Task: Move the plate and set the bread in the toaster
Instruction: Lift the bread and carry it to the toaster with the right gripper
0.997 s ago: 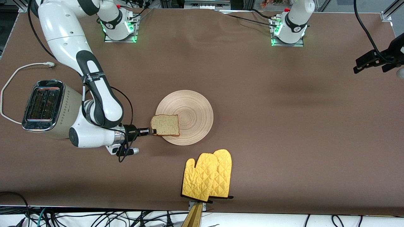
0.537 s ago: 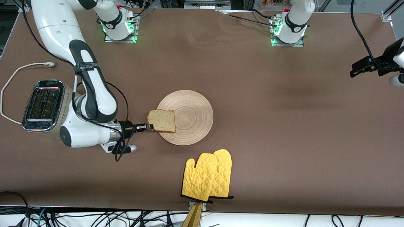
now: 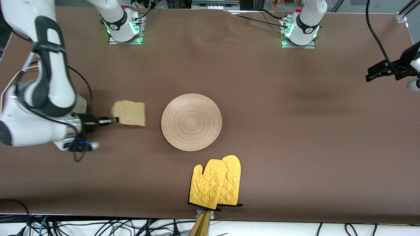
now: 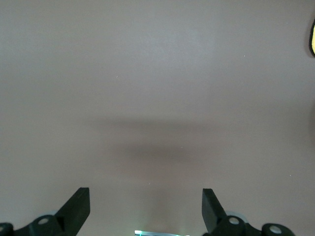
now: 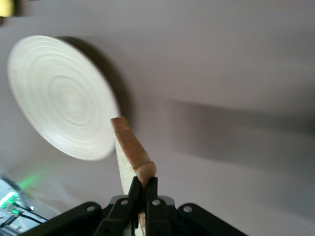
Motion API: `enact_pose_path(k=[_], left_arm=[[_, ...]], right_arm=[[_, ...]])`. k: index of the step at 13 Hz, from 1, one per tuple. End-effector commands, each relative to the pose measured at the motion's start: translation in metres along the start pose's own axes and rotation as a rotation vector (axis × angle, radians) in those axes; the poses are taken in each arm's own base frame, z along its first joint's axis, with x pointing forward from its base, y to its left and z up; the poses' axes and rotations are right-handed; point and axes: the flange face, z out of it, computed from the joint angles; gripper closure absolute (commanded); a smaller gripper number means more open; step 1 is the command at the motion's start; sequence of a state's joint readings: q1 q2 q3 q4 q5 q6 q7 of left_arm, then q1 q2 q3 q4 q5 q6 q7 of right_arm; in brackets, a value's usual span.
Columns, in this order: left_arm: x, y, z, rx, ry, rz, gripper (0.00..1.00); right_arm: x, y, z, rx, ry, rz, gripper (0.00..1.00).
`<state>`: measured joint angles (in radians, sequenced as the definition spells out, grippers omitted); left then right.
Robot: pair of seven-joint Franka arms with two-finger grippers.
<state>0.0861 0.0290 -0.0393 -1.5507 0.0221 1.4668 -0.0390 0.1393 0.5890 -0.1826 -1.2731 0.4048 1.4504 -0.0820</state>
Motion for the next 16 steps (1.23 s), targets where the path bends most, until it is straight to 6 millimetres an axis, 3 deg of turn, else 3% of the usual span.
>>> enact_pose_path(k=[1,3,8,16], left_arm=[[0.000,-0.002,-0.016,0.030,0.019,-0.010,0.00],[0.000,-0.002,-0.016,0.032,0.019,-0.010,0.00],[0.001,-0.003,-0.015,0.032,0.019,-0.012,0.00],[0.002,-0.001,-0.013,0.034,0.015,-0.007,0.00]], right_arm=[[-0.028,0.014,-0.058,-0.144,-0.001,0.037,1.00],[-0.042,0.036,-0.089,-0.250,0.009,0.086,1.00],[-0.059,0.103,-0.128,-0.389,0.066,0.156,1.00],[-0.064,0.144,-0.145,-0.535,0.075,0.168,1.00]])
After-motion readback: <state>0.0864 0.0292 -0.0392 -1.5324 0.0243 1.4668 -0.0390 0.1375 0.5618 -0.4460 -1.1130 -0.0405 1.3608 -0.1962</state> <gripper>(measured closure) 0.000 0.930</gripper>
